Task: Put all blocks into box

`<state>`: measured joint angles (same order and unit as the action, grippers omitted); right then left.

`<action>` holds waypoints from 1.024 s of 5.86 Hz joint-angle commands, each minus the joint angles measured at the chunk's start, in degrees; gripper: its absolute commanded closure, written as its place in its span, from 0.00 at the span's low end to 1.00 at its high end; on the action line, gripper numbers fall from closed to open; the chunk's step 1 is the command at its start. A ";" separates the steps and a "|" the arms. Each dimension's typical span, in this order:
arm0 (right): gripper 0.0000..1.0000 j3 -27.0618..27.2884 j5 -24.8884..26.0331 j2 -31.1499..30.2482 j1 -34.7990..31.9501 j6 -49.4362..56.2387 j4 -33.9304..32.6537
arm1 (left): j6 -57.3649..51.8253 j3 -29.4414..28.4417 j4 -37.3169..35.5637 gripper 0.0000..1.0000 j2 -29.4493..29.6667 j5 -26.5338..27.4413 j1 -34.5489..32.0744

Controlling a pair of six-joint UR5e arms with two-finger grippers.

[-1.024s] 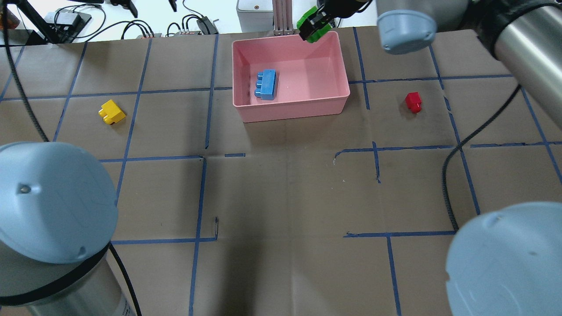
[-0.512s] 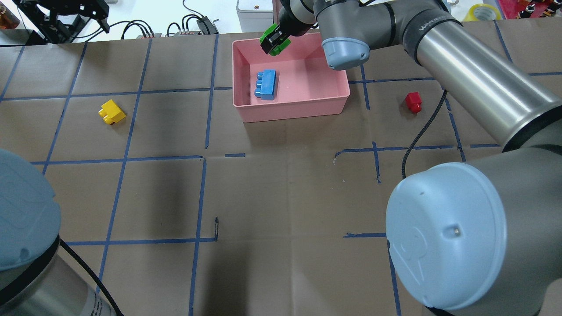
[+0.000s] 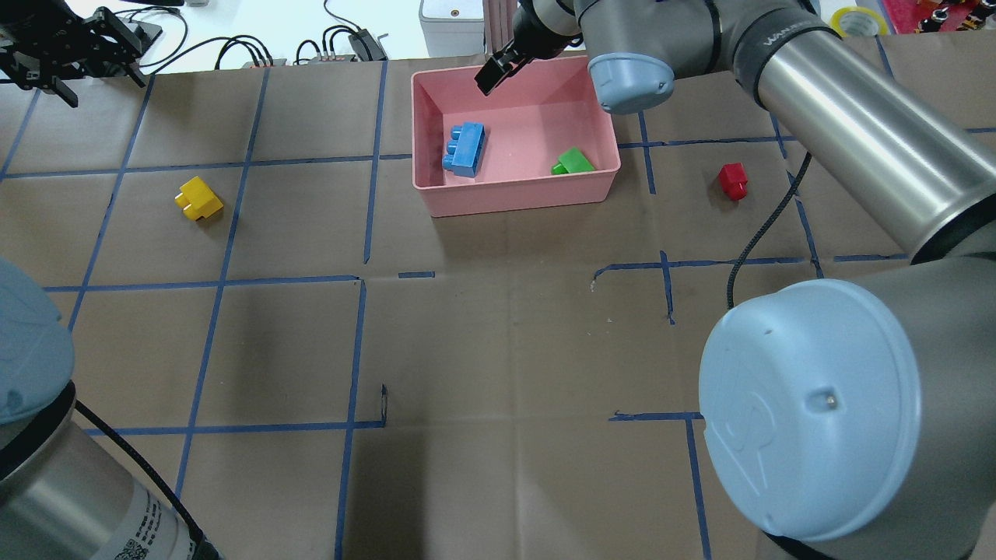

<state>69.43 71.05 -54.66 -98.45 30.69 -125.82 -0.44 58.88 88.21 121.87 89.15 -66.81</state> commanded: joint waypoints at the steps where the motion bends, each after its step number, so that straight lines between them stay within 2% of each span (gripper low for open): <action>1: 0.01 1.23 11.75 -6.65 6.57 1.04 14.65 | 13.03 0.36 -3.46 0.01 2.13 0.67 0.19; 2: 0.01 1.93 15.83 -7.47 10.17 0.87 16.46 | 16.15 0.45 -4.18 0.01 4.23 0.58 0.28; 3: 0.01 5.85 20.14 -8.26 13.43 -2.09 15.87 | 17.22 0.54 -5.93 0.01 6.60 0.58 0.11; 4: 0.01 12.07 19.31 -8.79 17.55 -4.04 11.60 | 17.93 2.89 -7.34 0.01 8.37 0.32 0.11; 5: 0.01 18.31 19.30 -7.75 18.38 -6.32 0.95 | 18.72 8.56 -15.18 0.01 8.73 0.06 0.19; 6: 0.02 21.76 19.22 -6.70 18.47 -12.78 -1.60 | 18.81 15.93 -25.62 0.01 8.82 0.06 0.19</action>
<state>87.19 90.28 -62.26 -80.50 22.79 -123.25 18.07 68.68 71.14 130.40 89.28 -66.64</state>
